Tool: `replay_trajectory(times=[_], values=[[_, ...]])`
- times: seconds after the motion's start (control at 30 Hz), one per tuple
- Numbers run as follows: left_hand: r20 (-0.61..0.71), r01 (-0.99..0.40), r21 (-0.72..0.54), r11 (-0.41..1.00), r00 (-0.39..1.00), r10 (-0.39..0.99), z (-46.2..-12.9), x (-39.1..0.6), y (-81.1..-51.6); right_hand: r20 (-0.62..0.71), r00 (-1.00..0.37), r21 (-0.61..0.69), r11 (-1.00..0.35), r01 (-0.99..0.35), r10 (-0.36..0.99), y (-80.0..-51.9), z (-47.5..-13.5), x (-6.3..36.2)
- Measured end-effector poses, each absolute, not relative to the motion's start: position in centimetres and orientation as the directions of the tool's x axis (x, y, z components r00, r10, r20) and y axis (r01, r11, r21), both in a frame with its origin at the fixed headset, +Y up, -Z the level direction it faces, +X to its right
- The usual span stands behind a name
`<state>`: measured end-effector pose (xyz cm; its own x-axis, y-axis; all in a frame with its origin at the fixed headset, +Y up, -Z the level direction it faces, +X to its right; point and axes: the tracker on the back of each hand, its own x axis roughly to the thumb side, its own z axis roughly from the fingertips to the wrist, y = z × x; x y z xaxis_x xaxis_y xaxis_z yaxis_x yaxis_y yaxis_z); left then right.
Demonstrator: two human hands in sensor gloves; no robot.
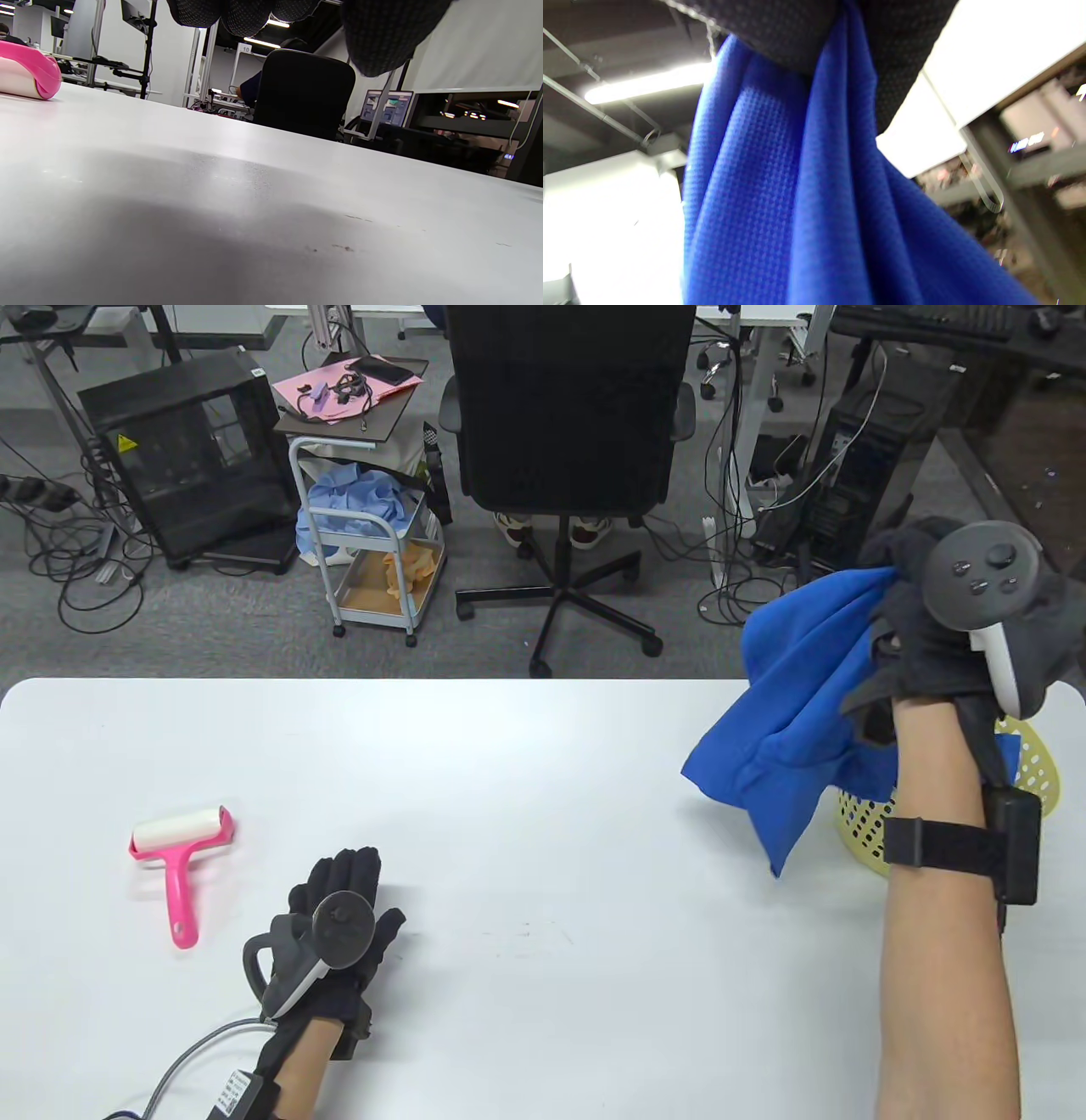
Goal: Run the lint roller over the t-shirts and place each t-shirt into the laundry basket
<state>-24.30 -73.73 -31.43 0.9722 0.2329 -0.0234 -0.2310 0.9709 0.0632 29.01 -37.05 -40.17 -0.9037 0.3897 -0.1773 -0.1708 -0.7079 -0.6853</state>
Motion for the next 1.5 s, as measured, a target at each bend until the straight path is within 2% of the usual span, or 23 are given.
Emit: replay_trajectory(times=[0.07, 0.17, 0.2, 0.3, 0.4, 0.53, 0.57, 0.67, 0.9, 1.0, 1.07, 1.23, 1.4, 1.5], values=[[-0.030, -0.239, 0.054, 0.969, 0.970, 0.241, -31.6, -24.5, -74.0, -0.228, -0.921, -0.736, -0.675, -0.049, 0.315, -35.9, -40.0, 29.9], [-0.035, -0.239, 0.043, 0.970, 0.970, 0.240, -31.8, -24.6, -74.2, -0.362, -0.923, -0.707, -0.684, 0.178, 0.134, -36.5, -40.6, 30.6], [-0.036, -0.235, 0.036, 0.971, 0.971, 0.237, -31.8, -24.5, -74.4, -0.413, -0.910, -0.663, -0.701, 0.264, 0.047, -37.5, -41.4, 31.0], [-0.033, -0.229, 0.023, 0.973, 0.973, 0.230, -31.9, -24.4, -74.6, -0.476, -0.870, -0.545, -0.734, 0.406, -0.128, -41.5, -43.6, 32.3], [-0.031, -0.224, 0.018, 0.974, 0.974, 0.225, -31.9, -24.2, -74.8, -0.536, -0.786, -0.315, -0.792, 0.524, -0.307, -47.7, -46.3, 34.1], [-0.029, -0.222, 0.011, 0.975, 0.975, 0.222, -31.7, -24.1, -74.8, -0.489, -0.807, -0.097, -0.899, 0.427, -0.331, -54.2, -48.5, 35.5], [-0.028, -0.222, 0.011, 0.975, 0.975, 0.222, -31.7, -24.2, -74.9, -0.458, -0.829, -0.003, -0.931, 0.364, -0.323, -55.9, -49.1, 35.9], [-0.027, -0.225, 0.013, 0.974, 0.974, 0.225, -31.8, -24.2, -75.0, -0.483, -0.820, 0.238, -0.947, 0.214, -0.307, -59.3, -50.1, 36.3], [-0.028, -0.217, 0.001, 0.976, 0.976, 0.217, -31.8, -24.1, -75.1, -0.556, -0.790, 0.430, -0.903, -0.005, -0.261, -63.4, -51.2, 38.8], [-0.029, -0.215, 0.000, 0.977, 0.976, 0.215, -31.8, -24.1, -75.2, -0.604, -0.727, 0.589, -0.798, -0.130, -0.328, -65.2, -51.3, 40.2], [-0.032, -0.218, 0.000, 0.976, 0.976, 0.218, -31.8, -24.2, -75.2, -0.604, -0.718, 0.606, -0.785, -0.130, -0.347, -65.3, -51.4, 40.6], [-0.042, -0.214, -0.004, 0.977, 0.976, 0.214, -32.0, -24.4, -75.3, -0.604, -0.753, 0.543, -0.827, -0.148, -0.262, -63.7, -51.3, 40.4], [-0.034, -0.216, 0.004, 0.976, 0.976, 0.216, -31.9, -24.2, -75.0, -0.562, -0.791, 0.457, -0.888, -0.051, -0.243, -59.9, -49.8, 38.0], [-0.015, -0.220, 0.016, 0.975, 0.975, 0.220, -31.7, -23.8, -74.5, -0.510, -0.835, 0.342, -0.939, 0.024, -0.208, -56.6, -48.0, 35.1]])
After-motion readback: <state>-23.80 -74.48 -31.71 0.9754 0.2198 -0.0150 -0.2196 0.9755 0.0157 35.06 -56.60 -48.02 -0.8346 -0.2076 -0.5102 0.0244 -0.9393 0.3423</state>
